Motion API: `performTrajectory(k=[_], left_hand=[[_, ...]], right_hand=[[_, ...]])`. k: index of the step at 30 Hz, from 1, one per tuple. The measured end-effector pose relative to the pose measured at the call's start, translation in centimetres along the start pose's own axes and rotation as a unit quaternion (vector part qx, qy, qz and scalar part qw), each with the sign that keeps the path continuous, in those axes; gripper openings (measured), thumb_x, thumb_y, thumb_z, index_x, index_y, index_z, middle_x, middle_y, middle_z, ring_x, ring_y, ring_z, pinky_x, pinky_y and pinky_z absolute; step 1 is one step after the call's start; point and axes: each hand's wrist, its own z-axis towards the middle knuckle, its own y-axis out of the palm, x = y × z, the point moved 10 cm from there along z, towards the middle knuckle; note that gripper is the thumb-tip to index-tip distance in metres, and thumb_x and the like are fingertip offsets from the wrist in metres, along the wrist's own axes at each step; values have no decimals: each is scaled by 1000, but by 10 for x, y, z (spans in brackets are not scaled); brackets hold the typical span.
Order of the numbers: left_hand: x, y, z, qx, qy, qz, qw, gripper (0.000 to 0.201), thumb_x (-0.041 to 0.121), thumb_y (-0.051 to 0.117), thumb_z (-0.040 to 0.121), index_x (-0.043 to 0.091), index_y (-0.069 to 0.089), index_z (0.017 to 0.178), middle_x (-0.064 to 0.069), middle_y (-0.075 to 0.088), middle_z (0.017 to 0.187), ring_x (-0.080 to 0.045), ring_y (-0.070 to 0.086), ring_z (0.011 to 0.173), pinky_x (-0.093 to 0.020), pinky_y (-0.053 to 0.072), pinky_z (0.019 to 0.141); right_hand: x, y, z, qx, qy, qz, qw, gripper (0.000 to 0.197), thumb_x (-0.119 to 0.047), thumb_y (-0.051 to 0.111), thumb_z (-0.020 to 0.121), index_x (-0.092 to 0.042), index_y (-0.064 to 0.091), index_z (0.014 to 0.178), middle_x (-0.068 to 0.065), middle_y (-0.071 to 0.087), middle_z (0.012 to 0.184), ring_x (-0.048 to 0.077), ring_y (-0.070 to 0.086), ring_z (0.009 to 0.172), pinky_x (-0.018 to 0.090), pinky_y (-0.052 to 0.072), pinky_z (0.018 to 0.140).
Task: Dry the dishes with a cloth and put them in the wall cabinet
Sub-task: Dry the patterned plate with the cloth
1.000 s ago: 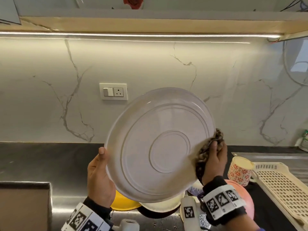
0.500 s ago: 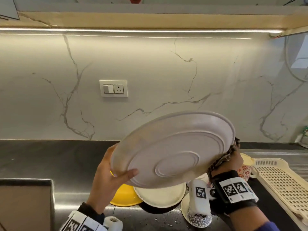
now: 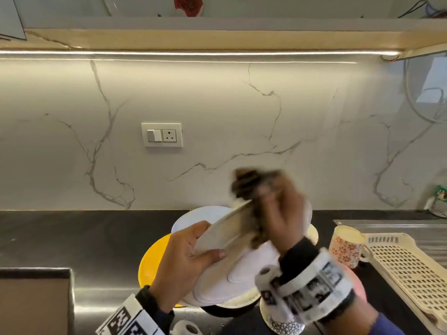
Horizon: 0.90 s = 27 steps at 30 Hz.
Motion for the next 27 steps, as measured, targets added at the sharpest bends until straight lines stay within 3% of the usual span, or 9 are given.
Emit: performTrajectory(k=[2,6,8,11,13,16,20,23,27], left_hand=[[6,6,0,5,19,-11,1000,12,21,69,53,27,70,64,9,68,61,0,61,61,-19,47,58],[15,-1,-4,39,41,-24,998,12,33,67,53,35,69,65,14,69,64,-1,62,62,-15,47,59],[20,-8,-5,51,50,-13,997,17,38,68,55,27,67,68,14,63,60,-2,54,56,-16,42,54],[28,-26,-12,88,61,-25,994,17,36,69,52,24,66,63,8,58,53,-3,49,49,-13,38,47],[27,-33,-14,96,50,-44,993,17,32,73,50,23,68,63,3,60,54,-6,53,50,-14,40,47],[14,-22,-6,21,6,-50,998,30,39,74,51,24,68,76,-3,66,69,-14,61,63,-18,46,56],[13,3,9,-58,-4,8,998,39,46,71,57,33,66,93,5,71,88,-9,66,81,-23,50,72],[11,16,19,-55,-5,-59,997,35,34,72,59,11,69,86,0,73,86,-8,65,81,-25,50,75],[11,14,21,-17,-13,-127,992,30,31,69,60,11,73,82,-3,73,79,-5,64,76,-18,50,68]], right_hand=[[-38,49,-22,-92,-167,-217,957,25,-42,40,88,-27,58,81,-6,64,68,16,55,64,33,39,65],[-44,56,-16,-77,-216,-292,928,50,-46,29,92,-17,64,72,-3,58,57,23,52,50,31,36,58],[-33,29,1,-37,-176,-264,948,50,-45,30,92,-16,66,73,-2,63,58,23,57,51,29,43,57],[28,-39,22,97,26,-81,992,41,-40,40,84,-9,66,81,-4,67,67,20,64,61,27,50,61],[69,-67,15,172,119,24,978,31,-41,40,81,-20,53,64,-20,57,54,-5,51,55,14,39,55],[84,-70,8,154,155,-40,975,31,-46,37,79,-26,42,56,-11,45,44,-3,43,46,19,31,48],[31,-15,13,3,27,-227,973,40,-45,38,80,-15,63,73,1,59,50,23,56,44,28,44,49],[-14,37,4,-92,-117,-310,939,34,-44,43,80,-18,60,65,-4,57,48,19,52,38,22,40,50],[-22,38,8,-84,-143,-286,944,33,-42,45,79,-15,58,64,-6,55,47,19,50,39,22,38,52]])
